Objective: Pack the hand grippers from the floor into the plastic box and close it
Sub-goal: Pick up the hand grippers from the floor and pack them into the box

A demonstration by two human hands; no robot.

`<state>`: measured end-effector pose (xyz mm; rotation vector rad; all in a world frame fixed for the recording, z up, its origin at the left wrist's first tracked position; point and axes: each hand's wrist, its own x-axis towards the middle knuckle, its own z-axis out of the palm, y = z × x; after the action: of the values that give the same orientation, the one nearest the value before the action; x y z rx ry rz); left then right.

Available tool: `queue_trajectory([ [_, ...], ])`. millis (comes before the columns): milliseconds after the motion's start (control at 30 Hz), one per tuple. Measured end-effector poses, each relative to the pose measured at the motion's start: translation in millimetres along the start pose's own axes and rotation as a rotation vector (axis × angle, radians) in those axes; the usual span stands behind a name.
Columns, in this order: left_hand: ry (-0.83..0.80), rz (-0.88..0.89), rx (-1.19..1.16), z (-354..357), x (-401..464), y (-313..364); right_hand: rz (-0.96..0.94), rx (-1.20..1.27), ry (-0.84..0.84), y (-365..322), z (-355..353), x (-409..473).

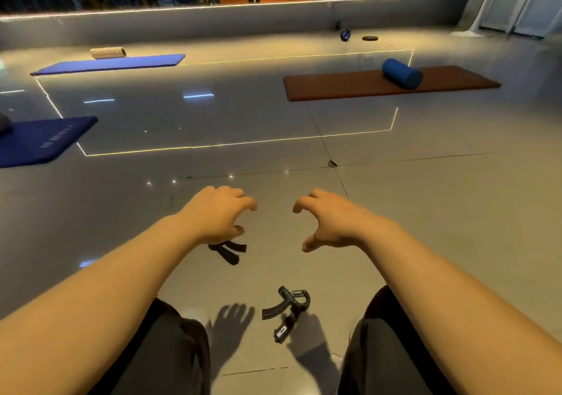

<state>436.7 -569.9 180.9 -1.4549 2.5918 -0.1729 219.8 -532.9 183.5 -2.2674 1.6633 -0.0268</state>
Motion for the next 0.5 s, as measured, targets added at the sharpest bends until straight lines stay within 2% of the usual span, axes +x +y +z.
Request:
queue_trajectory([
  [133, -0.207, -0.042, -0.197, 32.2, 29.6, -36.8, -0.028, -0.120, -0.046, 4.7, 2.8, 38.4],
  [333, -0.213, 0.066, -0.197, 56.5, 99.5, -84.0, -0.018, -0.424, -0.176, 38.1, 12.0, 99.0],
  [400, -0.275, 0.122, -0.142, 71.0, 117.2, -94.6, 0.007, -0.466, -0.254, 48.4, 19.6, 116.8],
  [500, -0.435, 0.235, 0.068, 99.9, 139.3, -103.9, 0.036, -0.499, -0.373, 61.5, 37.7, 143.8],
])
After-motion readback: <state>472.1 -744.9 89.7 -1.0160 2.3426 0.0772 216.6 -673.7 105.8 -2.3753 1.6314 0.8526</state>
